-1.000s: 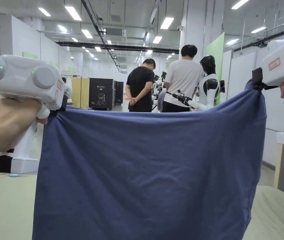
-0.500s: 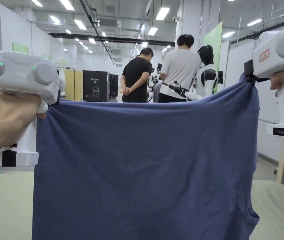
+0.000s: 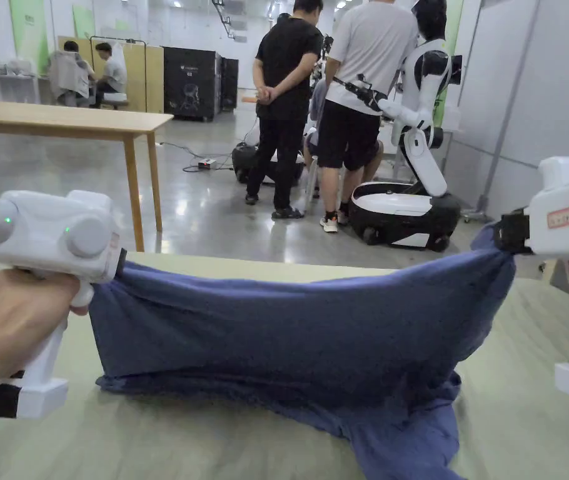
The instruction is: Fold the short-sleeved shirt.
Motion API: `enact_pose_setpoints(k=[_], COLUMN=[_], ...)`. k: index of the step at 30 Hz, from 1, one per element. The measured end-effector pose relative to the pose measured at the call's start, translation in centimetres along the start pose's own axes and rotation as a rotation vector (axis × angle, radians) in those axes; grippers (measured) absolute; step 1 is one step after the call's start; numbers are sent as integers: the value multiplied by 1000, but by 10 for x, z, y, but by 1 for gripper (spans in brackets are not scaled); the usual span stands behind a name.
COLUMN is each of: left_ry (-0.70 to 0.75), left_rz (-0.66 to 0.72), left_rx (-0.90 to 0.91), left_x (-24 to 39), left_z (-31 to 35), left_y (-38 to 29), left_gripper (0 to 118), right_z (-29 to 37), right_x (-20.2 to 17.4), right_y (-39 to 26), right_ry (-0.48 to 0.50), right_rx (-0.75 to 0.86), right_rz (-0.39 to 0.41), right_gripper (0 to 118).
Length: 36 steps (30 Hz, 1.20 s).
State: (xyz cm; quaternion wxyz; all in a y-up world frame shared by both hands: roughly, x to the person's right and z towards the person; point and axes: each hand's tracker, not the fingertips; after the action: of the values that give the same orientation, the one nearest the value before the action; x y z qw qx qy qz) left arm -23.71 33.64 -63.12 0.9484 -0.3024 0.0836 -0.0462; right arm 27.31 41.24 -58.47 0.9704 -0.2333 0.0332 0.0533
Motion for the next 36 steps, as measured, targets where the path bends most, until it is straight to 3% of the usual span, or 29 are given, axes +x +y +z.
enact_pose_setpoints(k=[2,6,7,11,15,16,22,28,36], left_ry=[-16,-46,-49,-77,-88,-96,-106,-132,-145], left_rz=[-17,-23,-32,-2,27,39,78,100,101], left_rx=[-19,-61,-71,-109,-119,-124,-150,-164,-190], left_x=[-1,-9,-11,-30,-46,-51,-67,-75,-73], left_z=[16,53,63,90,130,139,178,197,195], left_y=[-38,-114,-134,-199,-256,-268,-320,-333,-346], left_gripper=[4,4,4,4,4,4,4,4,4], right_z=[20,63,77,109,155,165,207,228,210], right_x=[-4,-13,-16,-22,-24,-24,-23,-25,-26], right_y=[-46,-138,-161,-235,-291,-301,-339,-356,-367], right_ry=[5,33,73,61,83,90,80,78,86], right_rx=[-40,-76,-95,-171,-184,-190,-214,-236,-238], right_rz=[1,-103,-113,-103,-183,-169,-221,-208,-219], right_gripper=[1,1,1,1,1,1,1,1,4])
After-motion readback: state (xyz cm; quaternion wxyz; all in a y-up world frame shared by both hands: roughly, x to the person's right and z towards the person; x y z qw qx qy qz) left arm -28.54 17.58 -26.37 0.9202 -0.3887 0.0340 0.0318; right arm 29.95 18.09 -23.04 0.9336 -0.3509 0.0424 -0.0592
